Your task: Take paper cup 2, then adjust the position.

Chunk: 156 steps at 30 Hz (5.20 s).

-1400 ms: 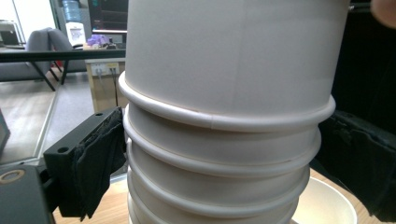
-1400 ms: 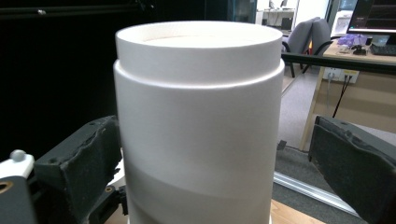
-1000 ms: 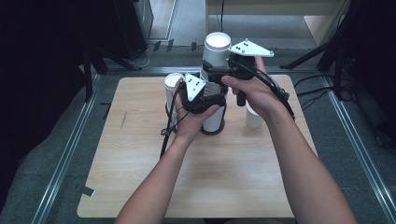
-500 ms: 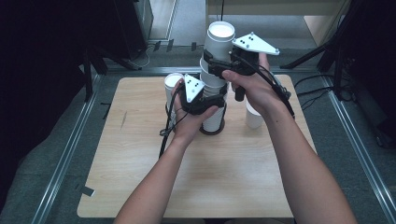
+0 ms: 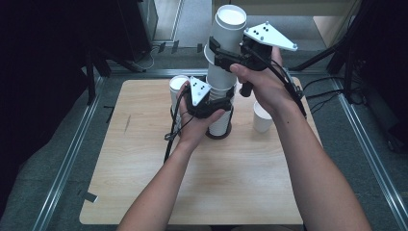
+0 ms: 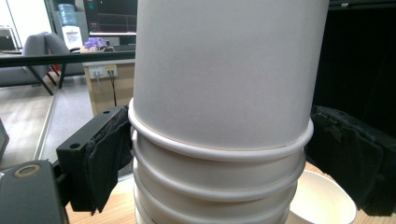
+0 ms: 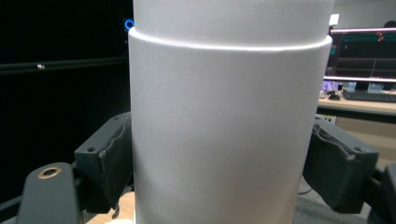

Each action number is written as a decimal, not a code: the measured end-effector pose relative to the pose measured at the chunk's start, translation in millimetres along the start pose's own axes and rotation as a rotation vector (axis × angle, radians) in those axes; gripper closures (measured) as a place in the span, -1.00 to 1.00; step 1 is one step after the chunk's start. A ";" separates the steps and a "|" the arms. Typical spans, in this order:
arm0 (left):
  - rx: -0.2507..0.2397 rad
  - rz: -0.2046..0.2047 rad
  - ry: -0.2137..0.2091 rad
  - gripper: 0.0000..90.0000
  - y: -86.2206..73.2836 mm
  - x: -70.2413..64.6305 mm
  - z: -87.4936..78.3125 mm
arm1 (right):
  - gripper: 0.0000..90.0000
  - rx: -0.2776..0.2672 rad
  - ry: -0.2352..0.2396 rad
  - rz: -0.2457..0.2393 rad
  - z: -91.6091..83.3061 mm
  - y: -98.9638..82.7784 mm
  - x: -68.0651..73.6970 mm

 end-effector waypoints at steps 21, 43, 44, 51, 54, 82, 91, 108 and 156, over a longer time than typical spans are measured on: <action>0.013 -0.011 0.006 -0.84 1.9 -0.4 0.0 | -0.61 -0.104 -0.049 0.028 -33.4 33.2 -15.1; -0.028 0.010 -0.046 -0.95 18.2 -3.5 -25.4 | -0.62 -0.089 -0.164 -0.091 -79.4 -1.1 -42.9; -0.029 0.011 -0.049 -0.95 18.3 -3.7 -27.4 | -0.62 -0.085 -0.164 -0.095 -80.8 -3.6 -43.1; -0.029 0.014 -0.076 -0.95 14.2 -7.6 -41.6 | -0.62 -0.066 -0.173 -0.118 -87.1 -22.7 -42.1; -0.029 0.007 -0.088 -0.95 11.8 -8.8 -49.1 | -0.62 -0.061 -0.176 -0.134 -89.0 -31.0 -40.6; 0.132 0.061 -0.279 -0.96 18.9 0.2 -101.1 | -0.62 0.054 -0.176 -0.403 -100.8 -126.9 -7.3; 0.174 0.086 -0.315 -0.96 1.9 -11.6 -105.3 | -0.62 0.105 -0.171 -0.459 -100.7 -162.2 -0.5; 0.250 0.046 -0.312 -0.96 -44.1 -9.8 -115.2 | -0.62 0.140 -0.167 -0.540 -109.4 -211.7 5.4; 0.337 0.112 -0.392 -0.95 -90.4 -40.9 -117.2 | -0.63 0.133 -0.103 -0.726 -134.1 -273.2 36.7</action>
Point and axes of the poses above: each handheld gripper's, and its own axes: z roughly forward along the jaws, y roughly out of its top, x roughly to its left, the point moved 3 cm from there along z, roughly forward along the jaws, and after that the axes turned 2 degrees about z, right-handed, at the moved point
